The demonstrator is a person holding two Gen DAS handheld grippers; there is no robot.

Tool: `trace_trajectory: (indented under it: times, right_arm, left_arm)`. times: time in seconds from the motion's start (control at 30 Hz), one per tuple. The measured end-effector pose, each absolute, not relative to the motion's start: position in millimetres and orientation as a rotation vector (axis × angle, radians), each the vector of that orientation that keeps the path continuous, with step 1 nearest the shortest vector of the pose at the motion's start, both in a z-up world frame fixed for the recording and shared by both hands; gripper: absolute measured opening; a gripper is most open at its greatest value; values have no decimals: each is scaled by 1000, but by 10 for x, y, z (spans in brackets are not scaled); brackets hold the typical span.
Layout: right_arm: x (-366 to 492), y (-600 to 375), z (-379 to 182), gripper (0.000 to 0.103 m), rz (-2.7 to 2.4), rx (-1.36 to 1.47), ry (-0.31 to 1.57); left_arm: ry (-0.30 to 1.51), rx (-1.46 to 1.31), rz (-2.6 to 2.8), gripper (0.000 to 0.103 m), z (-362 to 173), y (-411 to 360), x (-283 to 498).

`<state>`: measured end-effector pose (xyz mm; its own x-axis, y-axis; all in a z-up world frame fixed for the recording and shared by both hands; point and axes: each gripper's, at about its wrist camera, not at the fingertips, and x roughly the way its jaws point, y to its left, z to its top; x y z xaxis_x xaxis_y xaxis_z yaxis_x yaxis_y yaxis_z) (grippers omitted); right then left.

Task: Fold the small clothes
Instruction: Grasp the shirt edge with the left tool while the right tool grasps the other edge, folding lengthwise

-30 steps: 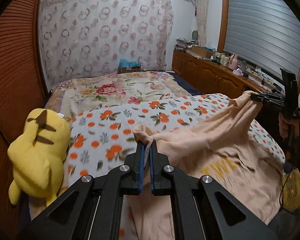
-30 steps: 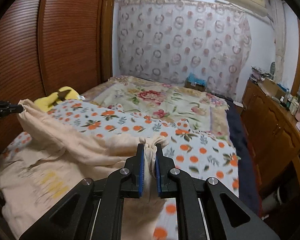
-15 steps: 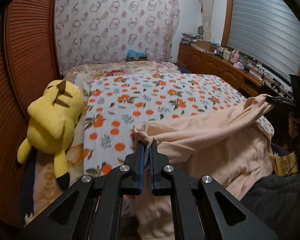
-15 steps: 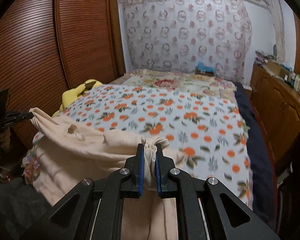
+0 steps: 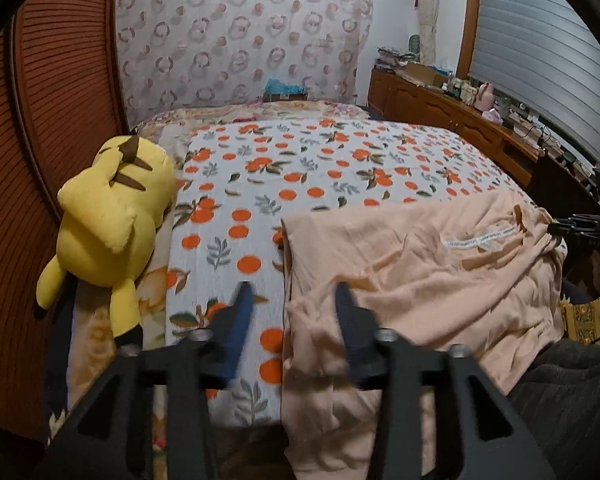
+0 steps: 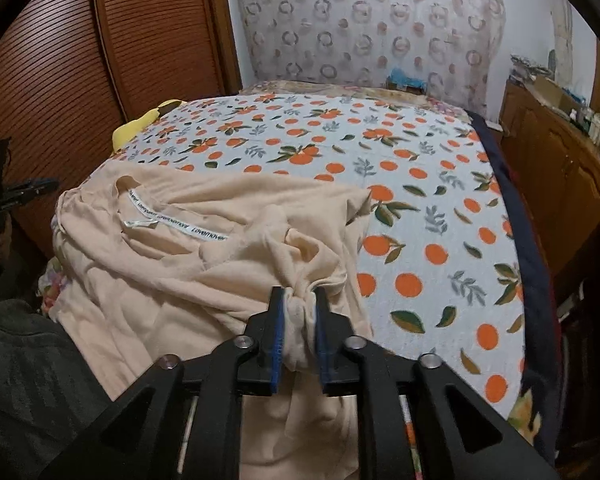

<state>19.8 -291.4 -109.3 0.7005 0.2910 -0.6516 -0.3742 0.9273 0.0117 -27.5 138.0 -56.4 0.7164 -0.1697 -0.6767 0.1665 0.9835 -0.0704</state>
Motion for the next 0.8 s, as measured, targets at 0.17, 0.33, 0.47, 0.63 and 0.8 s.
trace_trajectory:
  times: [0.17,0.33,0.47,0.63,0.8]
  right_arm:
    - [127,-2895,-979,46,328,-162,662]
    - [251,-2740,-926,58,287,-202,616]
    - [548,-2671,-930,59,302,-177,611]
    - [1063,-2635,-1160,59,319,-149,693]
    - [1300,-2590,-1293,59,334,-174,760]
  left_arm:
    - [730,-12,-204,81,-533,1331,-88]
    - [737,4,-201,81,-565,1261,174]
    - [768,20,-177,81,-630,1258,401]
    - [841,16,-168,81,-747,1332,671]
    - [879,26,-186,76,-839,1361,784]
